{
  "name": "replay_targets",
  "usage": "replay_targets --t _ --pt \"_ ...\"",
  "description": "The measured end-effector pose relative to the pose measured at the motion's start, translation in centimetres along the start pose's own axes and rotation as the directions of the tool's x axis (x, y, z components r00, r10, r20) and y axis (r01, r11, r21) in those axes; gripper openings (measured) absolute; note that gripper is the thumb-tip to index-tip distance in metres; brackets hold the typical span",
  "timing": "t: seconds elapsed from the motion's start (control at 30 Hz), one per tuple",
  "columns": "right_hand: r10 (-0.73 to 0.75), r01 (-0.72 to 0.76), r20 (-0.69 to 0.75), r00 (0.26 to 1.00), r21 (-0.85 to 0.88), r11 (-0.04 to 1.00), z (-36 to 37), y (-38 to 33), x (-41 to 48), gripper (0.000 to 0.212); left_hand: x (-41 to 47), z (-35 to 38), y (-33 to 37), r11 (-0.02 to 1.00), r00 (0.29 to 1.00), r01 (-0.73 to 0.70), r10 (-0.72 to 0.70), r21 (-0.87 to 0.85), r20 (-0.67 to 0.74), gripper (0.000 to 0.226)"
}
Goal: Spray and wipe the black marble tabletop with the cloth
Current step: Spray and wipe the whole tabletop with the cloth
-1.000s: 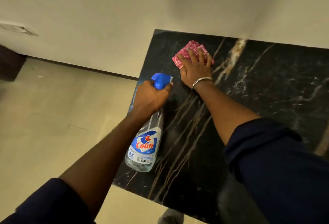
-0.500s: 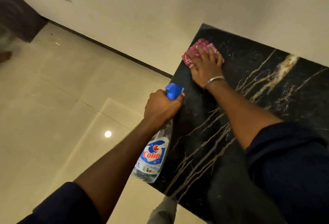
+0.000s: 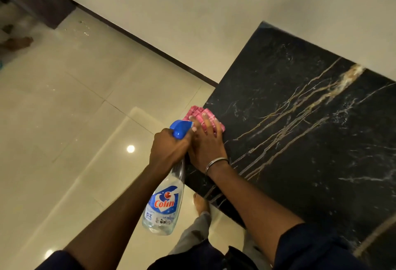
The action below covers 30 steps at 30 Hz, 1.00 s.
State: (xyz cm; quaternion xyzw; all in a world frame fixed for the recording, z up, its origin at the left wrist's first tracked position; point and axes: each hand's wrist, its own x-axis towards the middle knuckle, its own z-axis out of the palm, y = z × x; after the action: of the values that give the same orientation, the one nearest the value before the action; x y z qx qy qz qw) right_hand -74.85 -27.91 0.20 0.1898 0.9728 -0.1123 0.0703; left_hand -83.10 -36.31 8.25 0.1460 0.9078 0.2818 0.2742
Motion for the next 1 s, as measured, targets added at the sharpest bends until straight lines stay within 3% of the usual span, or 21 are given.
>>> replay_targets --t 0.23,0.43,0.7,1.0 --pt "-0.137 0.137 0.043 0.990 0.002 0.991 1.8 -5.9 -5.4 0.066 -2.1 -0.9 -3.5 1.000 1.000 0.005 -0.006 -0.021 -0.013 0.045" --pt "-0.175 0.177 0.058 0.983 -0.028 0.984 1.3 -6.3 -7.3 0.063 -3.5 -0.4 -3.5 0.999 0.999 -0.039 0.039 -0.017 0.036 0.037" --pt "-0.028 0.029 0.048 0.998 -0.021 0.999 3.3 -3.0 -15.0 0.078 -5.9 2.6 -0.9 0.978 0.964 -0.207 0.202 0.010 0.171 0.039" --pt "0.169 -0.170 -0.033 0.985 -0.026 0.985 4.6 2.7 -27.5 0.061 -7.2 6.6 3.5 0.940 0.860 -0.341 0.316 -0.008 0.402 0.043"
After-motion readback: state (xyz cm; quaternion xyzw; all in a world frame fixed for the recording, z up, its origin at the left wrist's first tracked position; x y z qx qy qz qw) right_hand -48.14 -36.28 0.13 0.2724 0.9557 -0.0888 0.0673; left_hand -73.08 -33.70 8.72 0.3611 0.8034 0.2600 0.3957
